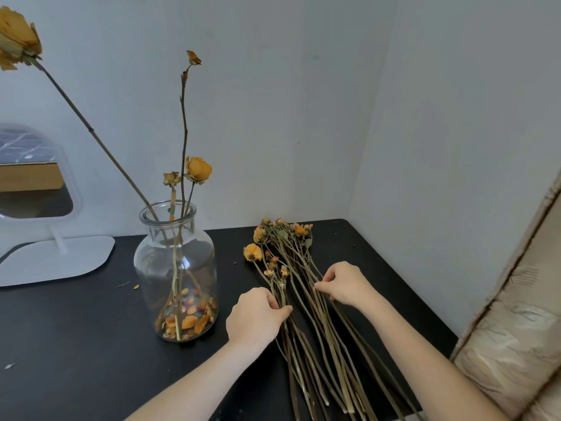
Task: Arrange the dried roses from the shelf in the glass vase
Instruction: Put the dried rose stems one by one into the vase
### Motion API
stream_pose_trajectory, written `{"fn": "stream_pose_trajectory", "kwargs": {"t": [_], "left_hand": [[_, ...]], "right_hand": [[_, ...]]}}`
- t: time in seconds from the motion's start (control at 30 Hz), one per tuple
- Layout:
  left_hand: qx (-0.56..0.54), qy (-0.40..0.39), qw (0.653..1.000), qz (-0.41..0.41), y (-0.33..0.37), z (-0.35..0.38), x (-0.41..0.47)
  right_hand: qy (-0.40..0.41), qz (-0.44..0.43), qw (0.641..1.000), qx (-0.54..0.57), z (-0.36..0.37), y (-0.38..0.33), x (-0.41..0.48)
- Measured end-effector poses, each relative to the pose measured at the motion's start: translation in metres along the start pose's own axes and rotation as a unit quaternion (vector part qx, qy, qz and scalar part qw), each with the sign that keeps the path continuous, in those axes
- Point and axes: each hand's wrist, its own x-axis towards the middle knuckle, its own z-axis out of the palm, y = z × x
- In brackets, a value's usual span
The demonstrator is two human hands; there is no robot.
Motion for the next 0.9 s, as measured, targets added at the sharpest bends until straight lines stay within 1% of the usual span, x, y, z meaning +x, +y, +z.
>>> {"fn": "stream_pose_trajectory", "kwargs": {"t": [0.33, 0.5, 0.77, 0.9], "left_hand": [[0.001, 0.012, 0.999, -0.034, 0.001, 0.003, 0.004], [-0.015, -0.01, 0.998, -0.056, -0.003, 0.002, 0.009], [-0.082, -0.053, 0.992, -0.082, -0.005, 0.0, 0.013], [-0.155, -0.063, 0.981, -0.095, -0.009, 0.005, 0.018]], "right_hand": [[0.014, 0.003, 1.0, 0.003, 0.001, 0.001, 0.002], [0.03, -0.01, 0.999, 0.022, -0.004, 0.0, 0.0], [0.068, -0.027, 0.994, 0.078, -0.014, -0.005, -0.006], [0.078, -0.034, 0.991, 0.105, -0.015, -0.009, -0.008]]}}
